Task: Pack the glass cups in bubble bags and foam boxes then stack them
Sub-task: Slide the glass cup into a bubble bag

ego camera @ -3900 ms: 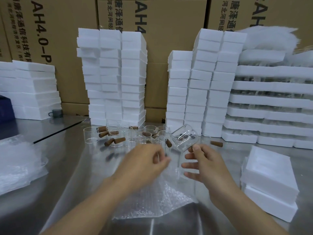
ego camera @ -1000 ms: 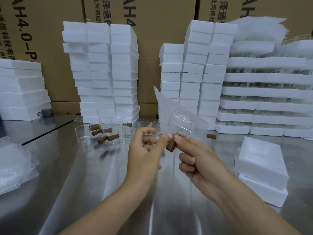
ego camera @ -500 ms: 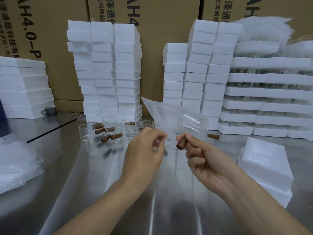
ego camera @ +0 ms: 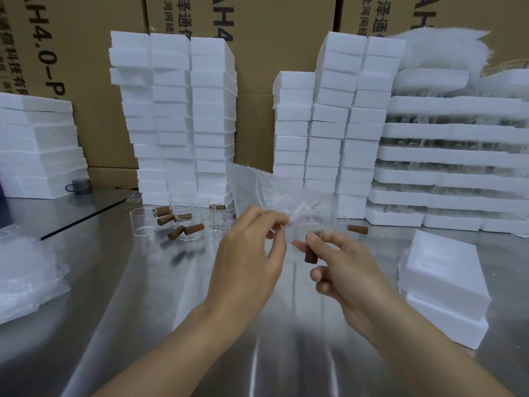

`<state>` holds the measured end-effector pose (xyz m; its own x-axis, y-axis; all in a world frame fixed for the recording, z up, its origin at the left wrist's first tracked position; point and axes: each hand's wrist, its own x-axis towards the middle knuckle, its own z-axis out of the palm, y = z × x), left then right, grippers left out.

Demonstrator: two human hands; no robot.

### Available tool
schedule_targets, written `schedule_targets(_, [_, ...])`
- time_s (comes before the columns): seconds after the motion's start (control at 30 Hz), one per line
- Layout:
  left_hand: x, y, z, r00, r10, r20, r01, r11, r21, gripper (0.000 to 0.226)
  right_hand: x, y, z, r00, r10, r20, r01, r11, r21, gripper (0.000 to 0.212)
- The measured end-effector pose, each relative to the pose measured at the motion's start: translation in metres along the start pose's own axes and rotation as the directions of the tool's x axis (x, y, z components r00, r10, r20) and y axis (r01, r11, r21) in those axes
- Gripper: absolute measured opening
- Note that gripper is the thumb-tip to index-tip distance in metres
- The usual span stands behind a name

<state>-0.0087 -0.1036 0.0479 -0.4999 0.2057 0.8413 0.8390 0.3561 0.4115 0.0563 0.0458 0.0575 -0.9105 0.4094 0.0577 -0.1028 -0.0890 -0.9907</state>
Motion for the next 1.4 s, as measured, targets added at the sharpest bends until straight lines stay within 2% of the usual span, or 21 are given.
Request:
schedule_targets(0.07, [-0.001,-0.001,-0.002,1.000,0.027,0.013,-0.027,0.999,0.022,0.017,0.000,0.002,0.002,0.998,-0.056,-0.025,0.054,0.996,-0.070,0.014])
schedule_targets(0.2, [-0.002,0.003,-0.005,0.986,0.166,0.025,-0.168,0.972,0.165,0.018,0.002,0.008,0.001,0.987,-0.153,-0.047,0.139,0.966,-0.217,0.009])
schedule_targets(0.3, [-0.001,0.004,-0.005,0.971,0.234,0.046,-0.239,0.953,0.187,0.026,0.004,0.010,-0.002,0.984,-0.181,-0.008,0.172,0.948,-0.269,0.014])
schedule_targets(0.43, [-0.002,0.002,-0.001,0.936,0.334,0.114,-0.351,0.915,0.197,0.035,0.006,0.012,-0.004,0.980,-0.199,-0.009,0.176,0.884,-0.433,0.023])
schedule_targets(0.5, [-0.004,0.003,0.000,0.927,0.355,0.124,-0.373,0.907,0.193,0.028,0.005,0.011,-0.003,0.990,-0.139,0.013,0.135,0.936,-0.324,0.024])
schedule_targets(0.57, [-0.006,0.006,0.002,0.928,0.357,0.105,-0.371,0.909,0.189,0.022,0.005,0.009,-0.003,0.998,-0.035,0.053,0.039,0.995,-0.093,0.016])
schedule_targets(0.63, [-0.007,0.008,0.003,0.940,0.333,0.078,-0.341,0.925,0.169,0.019,0.006,0.006,-0.003,0.994,0.043,0.098,-0.051,0.995,0.086,0.015])
schedule_targets(0.7, [-0.007,0.011,0.003,0.949,0.308,0.072,-0.315,0.939,0.137,0.018,0.009,0.006,-0.004,0.991,0.049,0.124,-0.073,0.978,0.195,0.019])
schedule_targets(0.8, [-0.008,0.015,0.001,0.950,0.299,0.095,-0.307,0.948,0.087,0.017,0.010,0.006,-0.006,0.992,-0.046,0.120,0.031,0.992,0.125,0.020])
schedule_targets(0.9, [-0.011,0.023,0.001,0.928,0.350,0.125,-0.356,0.934,0.027,0.016,0.009,0.005,-0.011,0.956,-0.238,0.169,0.242,0.970,0.001,0.023])
schedule_targets(1.0, [-0.016,0.035,0.003,0.903,0.407,0.140,-0.402,0.914,-0.061,0.014,0.008,0.007,-0.015,0.910,-0.346,0.228,0.352,0.936,0.013,0.010])
schedule_targets(1.07, [-0.014,0.040,-0.003,0.924,0.376,0.074,-0.363,0.921,-0.139,0.017,0.007,0.008,-0.016,0.899,-0.367,0.238,0.378,0.926,-0.001,0.011])
schedule_targets(1.13, [-0.004,0.038,-0.016,0.952,0.297,-0.077,-0.305,0.944,-0.126,0.021,0.008,0.006,-0.014,0.890,-0.369,0.267,0.393,0.919,-0.040,0.027])
schedule_targets(1.2, [0.009,0.027,-0.031,0.964,0.168,-0.207,-0.185,0.980,-0.067,0.032,0.006,0.003,-0.011,0.913,-0.312,0.261,0.341,0.937,-0.071,0.042])
schedule_targets(1.23, [0.016,0.019,-0.039,0.976,0.081,-0.203,-0.098,0.992,-0.075,0.042,0.006,0.001,-0.011,0.923,-0.286,0.259,0.315,0.946,-0.077,0.047])
schedule_targets(1.27, [0.022,0.011,-0.046,0.991,-0.010,-0.134,-0.005,0.994,-0.108,0.053,0.005,-0.001,-0.011,0.929,-0.265,0.259,0.294,0.952,-0.082,0.046])
schedule_targets(1.3, [0.026,0.002,-0.052,0.995,-0.097,-0.007,0.095,0.983,-0.158,0.064,0.006,-0.002,-0.012,0.931,-0.256,0.262,0.288,0.953,-0.091,0.038])
schedule_targets(1.33, [0.028,-0.005,-0.055,0.975,-0.165,0.146,0.194,0.957,-0.215,0.074,0.006,-0.004,-0.013,0.930,-0.249,0.269,0.285,0.953,-0.102,0.026])
schedule_targets(1.4, [0.029,-0.018,-0.055,0.902,-0.198,0.383,0.326,0.894,-0.306,0.082,0.003,-0.008,-0.013,0.919,-0.240,0.313,0.285,0.953,-0.106,0.013])
